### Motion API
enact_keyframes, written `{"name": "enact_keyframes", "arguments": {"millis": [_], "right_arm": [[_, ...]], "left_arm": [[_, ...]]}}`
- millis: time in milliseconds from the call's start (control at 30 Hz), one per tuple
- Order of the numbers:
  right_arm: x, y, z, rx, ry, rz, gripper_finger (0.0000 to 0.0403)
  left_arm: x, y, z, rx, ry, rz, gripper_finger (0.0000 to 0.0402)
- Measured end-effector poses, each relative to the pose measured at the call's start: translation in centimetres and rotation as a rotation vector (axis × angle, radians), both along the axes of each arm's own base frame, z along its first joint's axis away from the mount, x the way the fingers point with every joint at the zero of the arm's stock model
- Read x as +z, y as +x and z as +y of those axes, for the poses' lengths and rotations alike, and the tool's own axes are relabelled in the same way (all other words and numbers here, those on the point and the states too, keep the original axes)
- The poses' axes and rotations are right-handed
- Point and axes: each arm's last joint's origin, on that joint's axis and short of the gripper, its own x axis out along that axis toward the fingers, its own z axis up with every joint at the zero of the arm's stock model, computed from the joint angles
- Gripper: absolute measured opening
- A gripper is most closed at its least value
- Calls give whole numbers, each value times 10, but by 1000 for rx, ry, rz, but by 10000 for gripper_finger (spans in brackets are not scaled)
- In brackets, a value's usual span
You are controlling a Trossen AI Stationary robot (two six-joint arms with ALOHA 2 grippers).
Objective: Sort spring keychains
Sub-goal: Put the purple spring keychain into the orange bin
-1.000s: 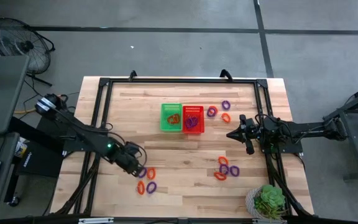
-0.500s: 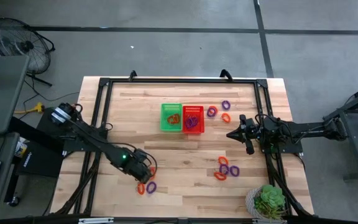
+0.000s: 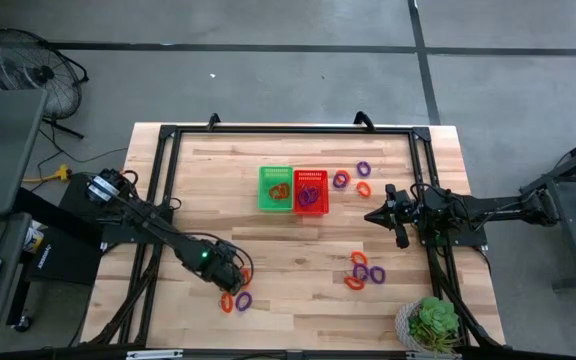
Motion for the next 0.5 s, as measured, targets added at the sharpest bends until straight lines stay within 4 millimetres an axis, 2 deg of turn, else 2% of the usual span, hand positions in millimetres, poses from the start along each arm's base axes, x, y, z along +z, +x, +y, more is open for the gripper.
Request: {"name": "enact_keyframes", "arguments": {"millis": [333, 500], "right_arm": [[0, 0, 0, 0, 0, 0, 12], [0, 0, 0, 0, 0, 1, 12]], "left_arm": [[-1, 0, 2, 3, 0, 12, 34], [1, 1, 2, 4, 3, 13, 21]]}}
